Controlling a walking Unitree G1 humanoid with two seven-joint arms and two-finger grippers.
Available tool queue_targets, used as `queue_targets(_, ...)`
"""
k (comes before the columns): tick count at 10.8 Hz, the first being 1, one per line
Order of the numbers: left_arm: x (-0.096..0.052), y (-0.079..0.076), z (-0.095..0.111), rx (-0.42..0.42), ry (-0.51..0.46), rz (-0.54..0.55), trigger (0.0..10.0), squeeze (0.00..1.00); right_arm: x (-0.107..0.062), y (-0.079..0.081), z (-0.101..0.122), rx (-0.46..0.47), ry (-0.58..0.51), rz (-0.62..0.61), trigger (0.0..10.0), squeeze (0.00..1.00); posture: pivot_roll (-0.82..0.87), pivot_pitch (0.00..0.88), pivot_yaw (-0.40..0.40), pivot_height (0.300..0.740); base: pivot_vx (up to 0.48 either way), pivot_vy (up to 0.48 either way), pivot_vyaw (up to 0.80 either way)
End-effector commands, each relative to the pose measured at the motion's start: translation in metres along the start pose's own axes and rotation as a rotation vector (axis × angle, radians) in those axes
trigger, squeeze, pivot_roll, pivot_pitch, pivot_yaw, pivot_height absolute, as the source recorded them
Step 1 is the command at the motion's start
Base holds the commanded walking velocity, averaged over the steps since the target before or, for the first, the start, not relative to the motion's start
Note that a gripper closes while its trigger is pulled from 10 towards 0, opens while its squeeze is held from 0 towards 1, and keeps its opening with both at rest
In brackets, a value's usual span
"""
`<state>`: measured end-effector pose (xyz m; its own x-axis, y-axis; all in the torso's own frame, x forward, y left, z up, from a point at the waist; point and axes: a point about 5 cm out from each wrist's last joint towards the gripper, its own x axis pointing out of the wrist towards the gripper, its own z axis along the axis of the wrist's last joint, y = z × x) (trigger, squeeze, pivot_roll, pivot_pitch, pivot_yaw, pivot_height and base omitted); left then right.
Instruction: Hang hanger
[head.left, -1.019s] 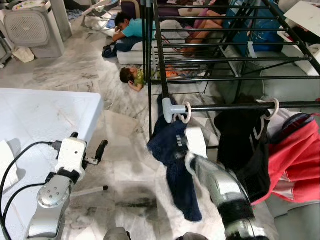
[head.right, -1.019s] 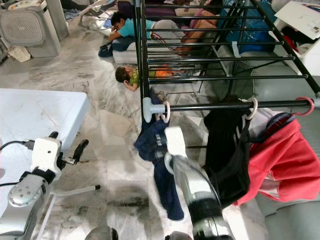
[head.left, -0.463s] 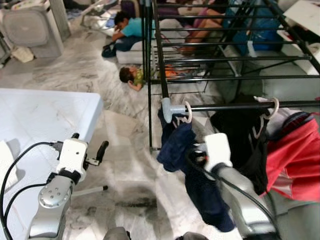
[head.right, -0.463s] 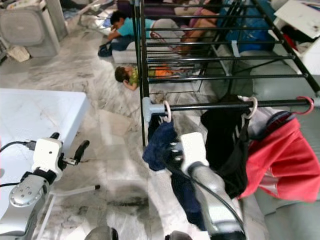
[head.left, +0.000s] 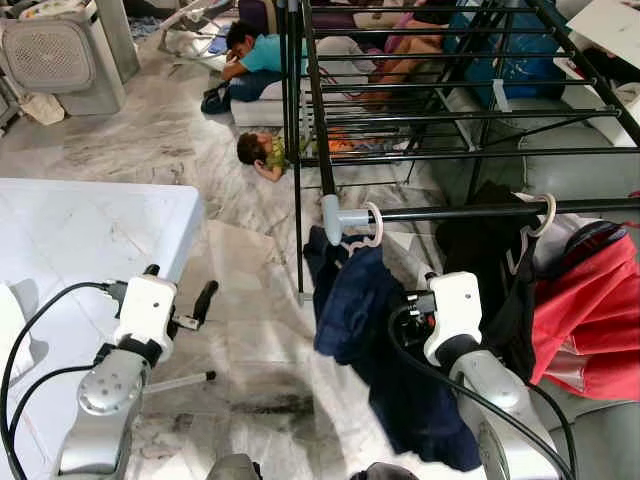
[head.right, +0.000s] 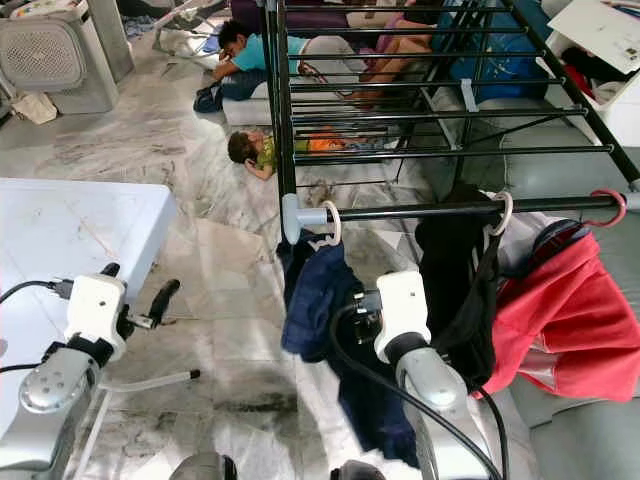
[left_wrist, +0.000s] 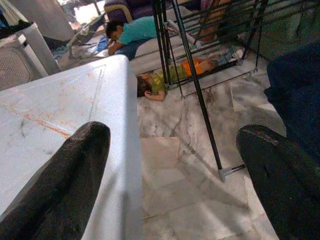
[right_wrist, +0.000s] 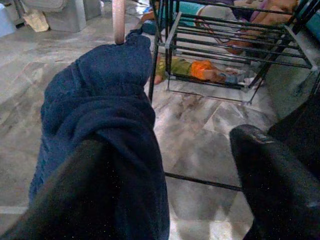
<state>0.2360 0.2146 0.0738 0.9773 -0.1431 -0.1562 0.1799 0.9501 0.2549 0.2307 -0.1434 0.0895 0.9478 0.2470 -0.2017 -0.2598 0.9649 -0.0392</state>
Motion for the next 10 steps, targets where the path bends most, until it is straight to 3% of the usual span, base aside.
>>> queue_targets(1,-0.001,-0.002,0.002,0.01,-0.003,-0.002,10.0,0.0,-0.001,0.003,0.006,0.015,-0.016,0.034,10.0,1.0,0.0,0.038,-0.001,0.74,0.0,0.0,0.0)
queue_targets(3,-0.001,-0.002,0.002,0.014,0.004,-0.011,10.0,0.0,0.002,0.005,-0.01,0.05,0.129,0.09,10.0,1.0,0.0,0.042,-0.001,0.74,0.0,0.0,0.0)
queue_targets(6,-0.001,-0.001,0.0,0.023,0.02,-0.013,10.0,0.0,0.0,0.008,-0.011,0.067,0.156,0.195,10.0,1.0,0.0,0.044,-0.007,0.74,0.0,0.0,0.0)
queue_targets(7,-0.001,-0.002,-0.001,0.024,0.023,-0.012,10.0,0.0,0.001,0.005,0.005,0.01,0.03,0.198,10.0,1.0,0.0,0.043,-0.008,0.74,0.0,0.0,0.0)
queue_targets(10,0.0,-0.003,-0.002,0.027,0.028,-0.011,10.0,0.0,0.0,0.002,0.019,0.034,-0.078,0.195,10.0,1.0,0.0,0.037,-0.012,0.74,0.0,0.0,0.0)
